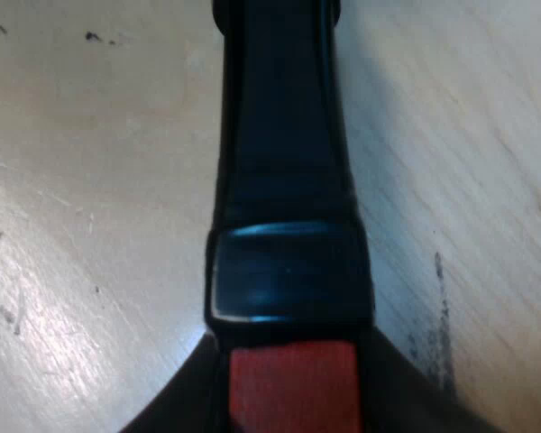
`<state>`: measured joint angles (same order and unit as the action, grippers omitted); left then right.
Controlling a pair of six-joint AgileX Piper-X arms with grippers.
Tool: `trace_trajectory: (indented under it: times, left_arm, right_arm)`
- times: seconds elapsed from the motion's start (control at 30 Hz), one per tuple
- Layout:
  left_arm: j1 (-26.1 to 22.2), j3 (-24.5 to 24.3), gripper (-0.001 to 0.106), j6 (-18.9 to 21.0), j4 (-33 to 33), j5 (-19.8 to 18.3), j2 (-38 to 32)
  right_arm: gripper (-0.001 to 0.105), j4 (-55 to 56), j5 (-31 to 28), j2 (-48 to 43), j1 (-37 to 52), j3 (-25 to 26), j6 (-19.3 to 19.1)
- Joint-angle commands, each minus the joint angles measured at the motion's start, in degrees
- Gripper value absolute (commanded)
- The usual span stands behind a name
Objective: Grind coffee beans and then tamp
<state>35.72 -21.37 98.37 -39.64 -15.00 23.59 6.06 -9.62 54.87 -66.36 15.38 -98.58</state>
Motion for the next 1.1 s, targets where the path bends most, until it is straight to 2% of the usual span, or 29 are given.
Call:
trace_trajectory:
  times: [0.03, 0.13, 0.37, 0.43, 0.67, 0.8, 1.03, 1.1]
  left_arm:
    - [0.14, 0.21, 0.085, -0.01, 0.88, -2.03, 1.69]
    - [0.14, 0.21, 0.085, -0.01, 1.1, -2.77, 4.19]
    - [0.14, 0.21, 0.085, -0.01, 1.49, -2.76, 6.56]
    - [0.14, 0.21, 0.085, -0.01, 1.49, -2.87, 7.08]
    - [0.14, 0.21, 0.085, -0.01, 2.76, -3.29, 7.18]
    - [0.14, 0.21, 0.085, -0.01, 2.84, -3.85, 7.18]
    - [0.14, 0.21, 0.085, -0.01, 2.84, -4.19, 7.18]
    - [0.14, 0.21, 0.085, -0.01, 2.84, -4.59, 7.18]
  right_arm:
    - [0.0, -2.24, -0.46, -0.37, 0.27, 0.51, 2.0]
    - [0.0, 0.59, -0.55, -0.48, 0.27, 0.66, 4.09]
    - [0.0, 3.32, -0.39, -0.48, 0.27, 0.66, 5.52]
    - [0.0, 4.33, 0.45, -0.48, 0.27, 0.79, 7.36]
    - [0.0, 10.15, 2.67, -0.48, 0.27, 1.79, 7.36]
    - [0.0, 16.4, 2.81, -0.48, 0.27, 4.45, 7.36]
    - [0.0, 19.38, 2.81, -0.48, 0.27, 6.42, 7.36]
    - [0.008, 19.59, 2.81, -0.48, 0.27, 6.48, 7.36]
